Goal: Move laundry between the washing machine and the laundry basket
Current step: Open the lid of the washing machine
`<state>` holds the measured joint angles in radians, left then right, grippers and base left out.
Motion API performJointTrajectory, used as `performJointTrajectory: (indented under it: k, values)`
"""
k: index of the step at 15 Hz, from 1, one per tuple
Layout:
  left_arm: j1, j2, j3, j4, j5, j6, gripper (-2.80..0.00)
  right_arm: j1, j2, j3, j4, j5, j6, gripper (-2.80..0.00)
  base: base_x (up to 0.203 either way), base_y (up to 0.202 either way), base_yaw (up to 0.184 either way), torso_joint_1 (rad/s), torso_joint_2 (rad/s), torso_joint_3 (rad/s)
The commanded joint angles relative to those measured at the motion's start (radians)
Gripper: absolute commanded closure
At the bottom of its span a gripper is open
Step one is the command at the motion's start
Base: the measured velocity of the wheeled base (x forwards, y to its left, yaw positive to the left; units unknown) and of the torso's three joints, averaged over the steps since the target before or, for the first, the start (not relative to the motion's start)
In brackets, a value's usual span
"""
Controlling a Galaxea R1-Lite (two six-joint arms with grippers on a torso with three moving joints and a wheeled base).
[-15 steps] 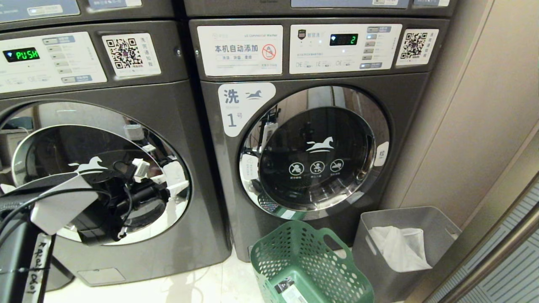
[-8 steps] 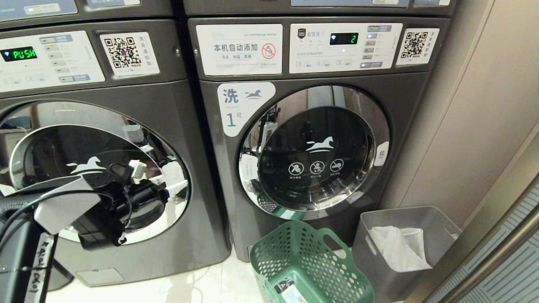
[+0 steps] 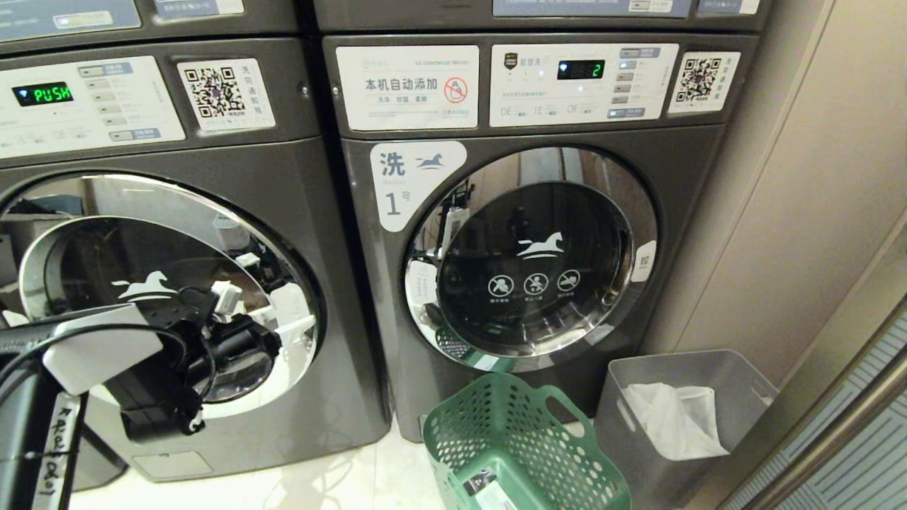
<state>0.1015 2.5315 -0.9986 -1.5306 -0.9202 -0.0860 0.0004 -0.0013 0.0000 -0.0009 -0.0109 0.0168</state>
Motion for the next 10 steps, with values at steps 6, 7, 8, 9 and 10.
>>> performJointTrajectory:
  k: [6,7,8,9,10]
  values:
    - [0.005,0.021,-0.003,0.001,0.009,-0.001,-2.8,0.0,0.001,0.0,0.0,0.0,0.0,0.0,0.0,0.0,0.0,0.0,0.0,0.0]
    - [0.026,0.025,-0.007,0.001,0.01,0.0,-2.8,0.0,0.001,0.0,-0.001,0.0,0.0,0.0,0.0,0.0,0.0,0.0,0.0,0.0]
    - [0.043,0.026,-0.007,0.001,0.01,0.0,-2.8,0.0,0.001,0.0,-0.001,0.0,0.0,0.0,0.0,0.0,0.0,0.0,0.0,0.0]
    - [0.059,0.019,-0.006,0.001,0.011,-0.001,-2.8,0.0,0.001,0.0,0.0,0.0,0.0,0.0,0.0,0.0,0.0,0.0,0.0,0.0]
    - [0.066,0.014,-0.006,0.001,0.011,0.0,-2.8,0.001,0.001,0.0,-0.001,0.0,0.0,0.0,0.0,0.0,0.0,0.0,0.0,0.0]
